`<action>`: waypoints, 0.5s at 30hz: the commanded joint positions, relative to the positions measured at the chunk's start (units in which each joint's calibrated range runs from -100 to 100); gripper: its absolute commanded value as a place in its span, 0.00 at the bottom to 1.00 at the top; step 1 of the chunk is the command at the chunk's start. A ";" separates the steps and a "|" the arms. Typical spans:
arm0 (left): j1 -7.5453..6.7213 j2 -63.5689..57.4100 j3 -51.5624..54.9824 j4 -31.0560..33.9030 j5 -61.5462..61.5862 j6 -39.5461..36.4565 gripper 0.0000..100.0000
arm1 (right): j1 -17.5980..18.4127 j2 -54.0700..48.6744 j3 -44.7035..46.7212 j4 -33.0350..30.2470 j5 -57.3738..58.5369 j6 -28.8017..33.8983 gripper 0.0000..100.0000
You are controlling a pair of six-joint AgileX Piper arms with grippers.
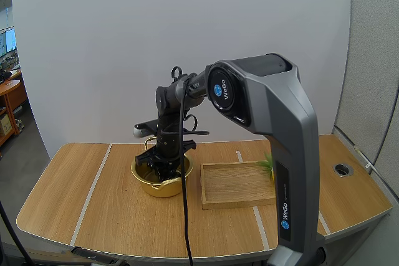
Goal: Open the pot, put the grape inside, and close it
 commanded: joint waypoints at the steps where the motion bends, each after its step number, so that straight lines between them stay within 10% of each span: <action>1: -0.18 -0.44 -0.43 0.77 -2.46 -0.40 0.00 | 0.07 -0.35 -0.41 -0.80 2.37 0.47 0.00; 7: -0.18 -0.44 -0.43 0.77 -2.46 -0.40 0.00 | 0.07 -0.35 -0.41 0.53 4.67 0.46 0.00; 10: -0.18 -0.44 -0.43 0.77 -2.46 -0.40 0.00 | 0.07 -0.92 -0.41 0.53 5.08 0.36 0.38; 13: -0.18 -0.44 -0.43 0.77 -2.46 -0.40 0.00 | -0.08 -2.60 -0.41 0.27 4.91 0.36 1.00; 15: -0.18 -0.44 -0.43 0.77 -2.46 -0.40 0.00 | -0.08 -4.27 -0.82 -0.53 5.18 0.36 1.00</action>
